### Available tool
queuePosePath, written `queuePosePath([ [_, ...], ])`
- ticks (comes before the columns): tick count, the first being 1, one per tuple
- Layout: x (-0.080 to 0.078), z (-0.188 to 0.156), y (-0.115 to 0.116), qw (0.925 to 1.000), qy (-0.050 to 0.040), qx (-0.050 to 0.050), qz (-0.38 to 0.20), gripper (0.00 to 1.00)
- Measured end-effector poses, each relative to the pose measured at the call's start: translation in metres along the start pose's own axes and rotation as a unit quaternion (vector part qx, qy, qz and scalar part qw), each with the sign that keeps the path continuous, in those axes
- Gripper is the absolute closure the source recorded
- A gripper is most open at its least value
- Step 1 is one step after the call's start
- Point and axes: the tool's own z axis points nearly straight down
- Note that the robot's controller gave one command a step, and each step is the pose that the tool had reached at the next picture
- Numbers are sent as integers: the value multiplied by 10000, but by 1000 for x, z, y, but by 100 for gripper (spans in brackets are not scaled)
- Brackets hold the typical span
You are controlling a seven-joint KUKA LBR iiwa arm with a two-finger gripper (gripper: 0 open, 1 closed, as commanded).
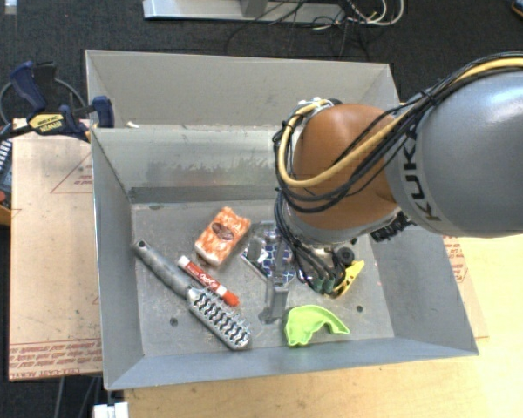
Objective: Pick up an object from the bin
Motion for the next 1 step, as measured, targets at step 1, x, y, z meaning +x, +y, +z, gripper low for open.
queuePosePath([
  [1, -2, -4, -1, 10000, -40, -4, 22, 0],
])
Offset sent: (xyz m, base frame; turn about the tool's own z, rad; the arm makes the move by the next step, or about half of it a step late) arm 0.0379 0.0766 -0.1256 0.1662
